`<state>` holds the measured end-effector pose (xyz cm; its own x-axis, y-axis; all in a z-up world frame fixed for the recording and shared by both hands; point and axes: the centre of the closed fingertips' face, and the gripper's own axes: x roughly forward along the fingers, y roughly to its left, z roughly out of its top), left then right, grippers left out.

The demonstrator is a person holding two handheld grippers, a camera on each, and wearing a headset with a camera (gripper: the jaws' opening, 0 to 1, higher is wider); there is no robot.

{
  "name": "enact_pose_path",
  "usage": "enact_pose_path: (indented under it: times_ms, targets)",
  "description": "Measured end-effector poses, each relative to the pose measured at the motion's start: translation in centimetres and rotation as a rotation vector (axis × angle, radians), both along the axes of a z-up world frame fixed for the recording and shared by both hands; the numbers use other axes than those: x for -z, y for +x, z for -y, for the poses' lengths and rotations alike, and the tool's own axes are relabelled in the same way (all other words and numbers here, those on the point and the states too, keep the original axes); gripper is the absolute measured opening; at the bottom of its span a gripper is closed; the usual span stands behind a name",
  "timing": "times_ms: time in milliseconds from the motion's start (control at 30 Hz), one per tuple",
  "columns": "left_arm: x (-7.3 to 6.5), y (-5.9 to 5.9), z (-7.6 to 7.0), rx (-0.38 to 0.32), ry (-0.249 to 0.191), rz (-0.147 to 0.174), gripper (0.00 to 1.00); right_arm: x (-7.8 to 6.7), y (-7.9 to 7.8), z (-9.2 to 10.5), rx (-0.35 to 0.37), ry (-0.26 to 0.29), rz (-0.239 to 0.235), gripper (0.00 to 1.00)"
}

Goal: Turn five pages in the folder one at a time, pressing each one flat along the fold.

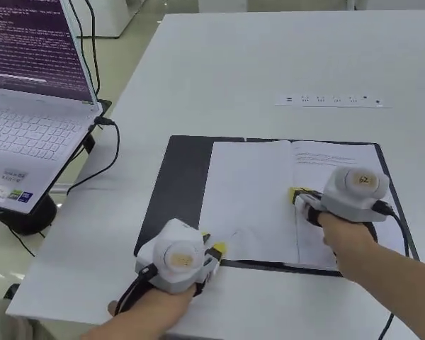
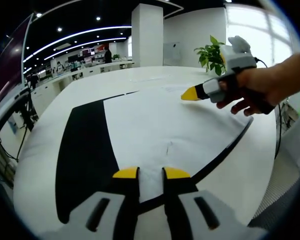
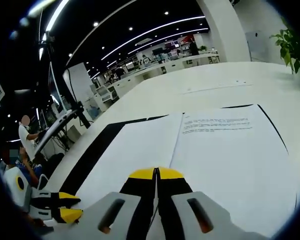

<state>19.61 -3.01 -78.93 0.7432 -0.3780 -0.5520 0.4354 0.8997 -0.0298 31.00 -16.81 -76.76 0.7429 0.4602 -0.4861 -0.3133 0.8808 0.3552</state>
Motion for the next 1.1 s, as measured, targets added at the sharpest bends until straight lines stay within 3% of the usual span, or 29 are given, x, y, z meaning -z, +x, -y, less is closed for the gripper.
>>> enact_pose_path:
  times_ms: [200, 633, 900, 967, 1100]
  targets:
    - [0.2, 0.2, 0.0, 0.002, -0.004, 0.007, 0.16, 0.5, 0.9, -0.1, -0.009, 0.01, -0.016, 0.0]
    - [0.4, 0.2, 0.0, 0.003, -0.009, 0.011, 0.16, 0.0, 3.7, -0.9, -0.033, -0.005, 0.017, 0.0]
    - [0.3, 0.2, 0.0, -0.005, -0.017, 0.016, 0.16, 0.2, 5.8, -0.9, -0.027, 0.006, 0.003, 0.0]
    - [0.2, 0.1, 0.0, -0.007, -0.02, 0.017, 0.16, 0.6, 7.6, -0.7, -0.028, 0.003, 0.004, 0.0]
    - [0.2, 0.1, 0.0, -0.01, -0.024, 0.022, 0.16, 0.5, 8.5, -0.6, -0.025, 0.002, 0.006, 0.0]
